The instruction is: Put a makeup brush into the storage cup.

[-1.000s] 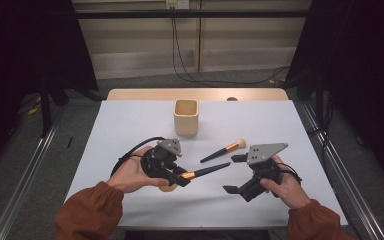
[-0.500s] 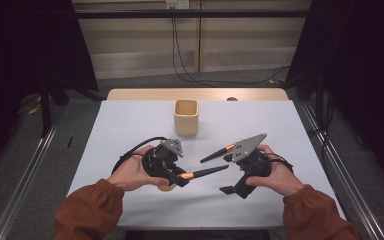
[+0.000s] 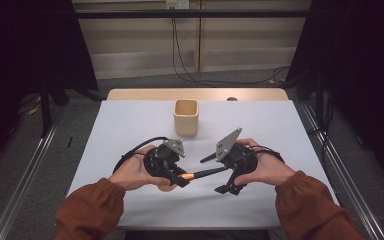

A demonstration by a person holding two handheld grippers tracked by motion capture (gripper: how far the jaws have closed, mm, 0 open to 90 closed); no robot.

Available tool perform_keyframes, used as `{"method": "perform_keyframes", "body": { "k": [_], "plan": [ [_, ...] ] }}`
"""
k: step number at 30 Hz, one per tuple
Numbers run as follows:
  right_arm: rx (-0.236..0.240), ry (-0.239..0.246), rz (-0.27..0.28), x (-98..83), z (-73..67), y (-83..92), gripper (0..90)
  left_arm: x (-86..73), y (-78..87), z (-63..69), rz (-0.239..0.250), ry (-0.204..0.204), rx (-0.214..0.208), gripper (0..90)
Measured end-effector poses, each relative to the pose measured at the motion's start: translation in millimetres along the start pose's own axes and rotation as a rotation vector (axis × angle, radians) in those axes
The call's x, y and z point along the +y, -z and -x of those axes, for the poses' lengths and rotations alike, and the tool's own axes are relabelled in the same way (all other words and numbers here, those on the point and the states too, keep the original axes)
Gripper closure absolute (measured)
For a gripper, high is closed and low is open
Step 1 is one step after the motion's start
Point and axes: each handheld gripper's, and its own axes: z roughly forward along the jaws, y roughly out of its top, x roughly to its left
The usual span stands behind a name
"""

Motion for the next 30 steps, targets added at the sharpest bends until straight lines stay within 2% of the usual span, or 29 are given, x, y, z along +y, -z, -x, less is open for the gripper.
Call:
{"method": "perform_keyframes", "body": {
  "k": [4, 7, 12, 15, 18, 22, 25, 30],
  "plan": [
    [0.012, 0.010, -0.022, 6.6, 0.8, -5.3, 3.4, 0.9, -2.7, 0.6, 0.002, -0.009, 0.021, 66.7],
    [0.027, 0.020, -0.064, 9.9, -0.3, -11.1, 3.8, 1.0, -6.1, 0.6, -0.005, -0.007, 0.010, 66.7],
    [0.045, 0.028, -0.097, 12.8, -1.7, -21.5, 5.6, 1.4, -7.9, 0.6, -0.010, -0.008, 0.005, 66.7],
    [0.062, 0.037, -0.093, 14.8, -1.3, -25.0, 12.7, 1.5, -8.9, 0.9, -0.013, -0.009, 0.001, 66.7],
    [0.052, 0.057, -0.077, 17.1, -0.4, -27.1, 19.5, 2.2, -9.9, 1.4, -0.008, -0.012, 0.001, 66.6],
    [0.067, 0.052, -0.092, 21.1, 0.4, -30.6, 28.4, 2.4, -10.6, 0.3, -0.008, -0.009, -0.005, 66.7],
    [0.078, 0.068, -0.106, 23.7, 1.1, -32.5, 38.7, 2.0, -11.8, 0.8, -0.014, -0.012, -0.008, 66.6],
    [0.067, 0.075, -0.089, 27.7, 0.9, -34.1, 49.7, 0.2, -14.4, 0.9, -0.008, -0.008, -0.013, 66.6]
  ]
}}
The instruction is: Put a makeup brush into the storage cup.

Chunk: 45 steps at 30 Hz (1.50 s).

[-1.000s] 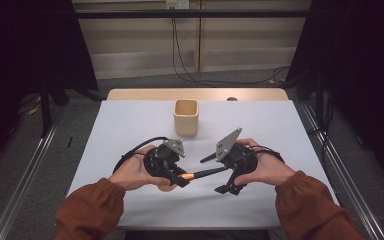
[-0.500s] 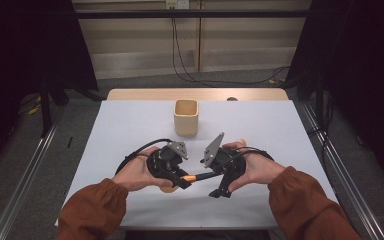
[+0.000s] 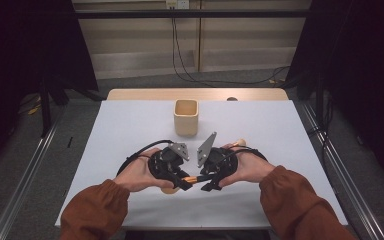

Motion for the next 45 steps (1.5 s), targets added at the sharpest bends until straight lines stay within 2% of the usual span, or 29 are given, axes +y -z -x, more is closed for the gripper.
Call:
{"method": "perform_keyframes", "body": {
  "k": [2, 7, 9, 13, 25, 31, 37, 43, 45],
  "plan": [
    [0.013, 0.010, 0.005, 0.8, 0.3, -0.3, 54.0, -0.9, -0.4, -1.1, 0.001, 0.001, -0.003, 66.6],
    [0.019, 0.017, 0.000, 4.1, -1.2, -2.1, 63.8, -2.4, -1.5, -1.7, 0.009, 0.008, -0.006, 66.6],
    [0.016, 0.024, 0.014, 4.6, -0.3, -2.0, 67.1, -3.6, -1.3, -2.8, 0.005, 0.012, -0.009, 66.6],
    [0.013, 0.017, 0.023, 5.3, -0.6, -2.2, 68.8, -5.2, -2.1, -3.7, 0.009, 0.018, -0.015, 66.6],
    [0.018, 0.059, 0.007, 6.4, -1.6, -7.1, 73.6, -5.7, -4.9, -4.3, 0.005, -0.001, -0.018, 66.4],
    [0.030, 0.049, -0.011, 6.3, -1.2, -9.0, 74.6, -5.3, -7.9, -5.3, -0.005, -0.005, -0.013, 65.5],
    [0.050, 0.021, 0.011, 4.1, -0.1, -4.4, 75.0, -7.3, -5.1, -7.0, 0.032, -0.011, -0.015, 63.2],
    [0.048, -0.005, 0.011, -2.5, 1.5, -2.3, 75.1, -12.6, -7.4, -9.9, 0.067, 0.024, -0.008, 51.2],
    [0.043, -0.019, 0.013, -4.7, 1.3, -1.5, 75.1, -13.7, -7.2, -10.8, 0.083, 0.039, 0.008, 47.9]
  ]
}}
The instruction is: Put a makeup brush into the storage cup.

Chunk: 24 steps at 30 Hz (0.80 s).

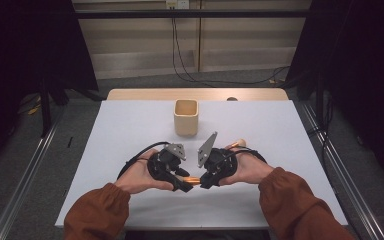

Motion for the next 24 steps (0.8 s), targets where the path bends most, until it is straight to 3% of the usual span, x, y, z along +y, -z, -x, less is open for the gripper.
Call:
{"method": "perform_keyframes", "body": {
  "k": [7, 11, 14, 21, 24],
  "plan": [
    [-0.011, -0.028, 0.009, -7.9, 2.4, 3.3, 75.1, -4.3, 5.1, -0.6, 0.061, 0.026, 0.049, 28.4],
    [-0.026, -0.054, 0.023, -14.5, 3.3, 6.0, 75.1, -10.8, 7.3, -2.0, 0.064, 0.038, 0.077, 23.4],
    [-0.040, -0.066, 0.032, -19.1, 3.8, 8.2, 75.1, -14.5, 7.9, -3.4, 0.069, 0.062, 0.118, 13.5],
    [-0.067, -0.107, 0.061, -32.7, 6.2, 12.3, 75.1, -24.4, 15.0, -3.7, 0.126, 0.098, 0.146, 6.1],
    [-0.065, -0.130, 0.089, -40.4, 5.8, 15.6, 75.0, -28.5, 16.2, -2.7, 0.115, 0.120, 0.161, 6.1]
  ]
}}
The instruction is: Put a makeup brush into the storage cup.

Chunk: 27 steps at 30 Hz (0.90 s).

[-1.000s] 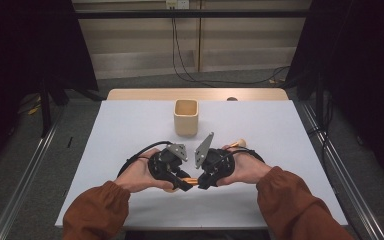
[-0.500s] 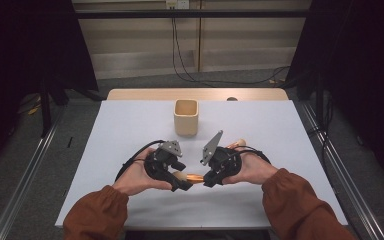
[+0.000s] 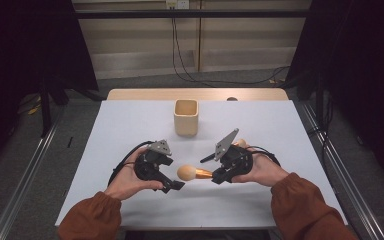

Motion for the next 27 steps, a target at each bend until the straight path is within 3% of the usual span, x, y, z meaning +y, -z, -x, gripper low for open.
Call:
{"method": "perform_keyframes", "body": {
  "k": [5, 9, 18, 27],
  "plan": [
    [-0.025, -0.036, 0.035, -12.6, 1.6, 4.3, 75.0, -5.9, 1.8, 3.2, 0.023, 0.001, -0.011, 5.0],
    [-0.032, -0.055, 0.049, -19.2, 2.3, 6.5, 75.1, -11.8, 5.8, 5.7, 0.044, -0.017, 0.004, 4.5],
    [-0.056, -0.096, 0.093, -29.8, 2.3, 7.7, 75.0, -26.1, 11.8, 9.9, 0.096, 0.020, 0.042, 3.7],
    [-0.087, -0.167, 0.186, -41.6, 2.6, 0.7, 75.1, -38.2, 15.9, 12.6, 0.139, 0.053, 0.077, 3.7]
  ]
}}
